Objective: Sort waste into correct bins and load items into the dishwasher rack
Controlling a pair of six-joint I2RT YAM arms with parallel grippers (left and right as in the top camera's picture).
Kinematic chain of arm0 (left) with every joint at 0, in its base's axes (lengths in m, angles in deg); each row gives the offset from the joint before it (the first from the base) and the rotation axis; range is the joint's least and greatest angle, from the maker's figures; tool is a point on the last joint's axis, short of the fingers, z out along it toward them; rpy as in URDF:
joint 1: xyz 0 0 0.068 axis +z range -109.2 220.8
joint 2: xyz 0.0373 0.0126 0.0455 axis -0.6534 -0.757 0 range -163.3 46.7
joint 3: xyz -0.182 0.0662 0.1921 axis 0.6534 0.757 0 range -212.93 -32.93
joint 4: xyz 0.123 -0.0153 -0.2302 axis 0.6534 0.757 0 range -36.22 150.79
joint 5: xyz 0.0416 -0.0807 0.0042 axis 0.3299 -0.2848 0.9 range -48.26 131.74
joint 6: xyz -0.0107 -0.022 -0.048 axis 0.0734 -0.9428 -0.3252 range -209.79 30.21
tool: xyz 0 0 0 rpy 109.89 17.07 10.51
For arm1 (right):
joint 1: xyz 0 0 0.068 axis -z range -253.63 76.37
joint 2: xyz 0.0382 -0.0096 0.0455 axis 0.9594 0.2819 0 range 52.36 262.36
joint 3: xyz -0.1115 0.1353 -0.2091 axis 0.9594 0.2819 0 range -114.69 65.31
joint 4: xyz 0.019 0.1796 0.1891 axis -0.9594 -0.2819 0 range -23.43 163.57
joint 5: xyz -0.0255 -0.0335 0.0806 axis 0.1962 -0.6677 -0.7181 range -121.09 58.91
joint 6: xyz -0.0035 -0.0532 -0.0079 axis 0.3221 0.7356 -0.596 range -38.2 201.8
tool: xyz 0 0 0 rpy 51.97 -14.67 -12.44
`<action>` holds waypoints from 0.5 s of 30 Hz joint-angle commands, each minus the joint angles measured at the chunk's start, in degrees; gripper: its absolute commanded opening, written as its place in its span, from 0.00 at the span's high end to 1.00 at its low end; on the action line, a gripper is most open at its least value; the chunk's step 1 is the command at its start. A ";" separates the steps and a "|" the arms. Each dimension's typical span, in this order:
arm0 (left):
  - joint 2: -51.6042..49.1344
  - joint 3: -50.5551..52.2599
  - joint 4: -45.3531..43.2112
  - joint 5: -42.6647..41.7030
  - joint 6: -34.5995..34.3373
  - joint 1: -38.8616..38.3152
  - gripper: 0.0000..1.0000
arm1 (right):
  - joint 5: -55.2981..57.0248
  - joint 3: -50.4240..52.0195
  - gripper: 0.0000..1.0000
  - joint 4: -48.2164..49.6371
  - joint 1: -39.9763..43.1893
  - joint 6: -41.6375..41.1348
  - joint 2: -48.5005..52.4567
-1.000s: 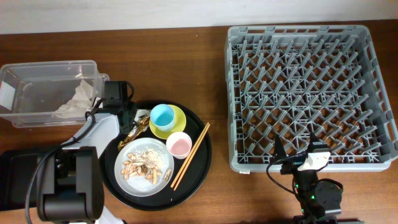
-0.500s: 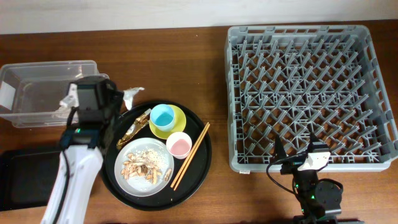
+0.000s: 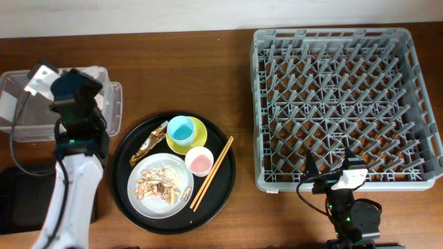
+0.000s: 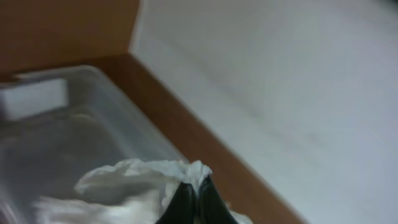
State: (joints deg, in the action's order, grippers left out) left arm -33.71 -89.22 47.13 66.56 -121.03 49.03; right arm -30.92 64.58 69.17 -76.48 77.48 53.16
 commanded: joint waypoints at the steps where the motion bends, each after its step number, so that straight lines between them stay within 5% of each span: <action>1: -6.88 -0.11 -2.16 2.45 5.46 5.31 0.41 | 0.50 0.42 0.02 -0.24 0.35 0.04 -0.44; 4: -8.02 -0.11 -0.90 2.43 5.44 7.39 0.02 | 0.50 0.42 0.02 -0.24 0.35 0.04 -0.44; 10: -1.62 -0.11 4.52 -7.72 5.40 5.79 0.01 | 0.50 0.42 0.02 -0.24 0.35 0.04 -0.44; 15: 11.45 -0.11 25.35 -35.56 5.46 2.14 0.01 | 0.50 0.42 0.02 -0.24 0.35 0.04 -0.44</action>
State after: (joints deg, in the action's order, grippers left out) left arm -29.53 -89.33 64.51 52.02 -116.38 53.31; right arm -30.90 64.58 69.28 -76.48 77.50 53.14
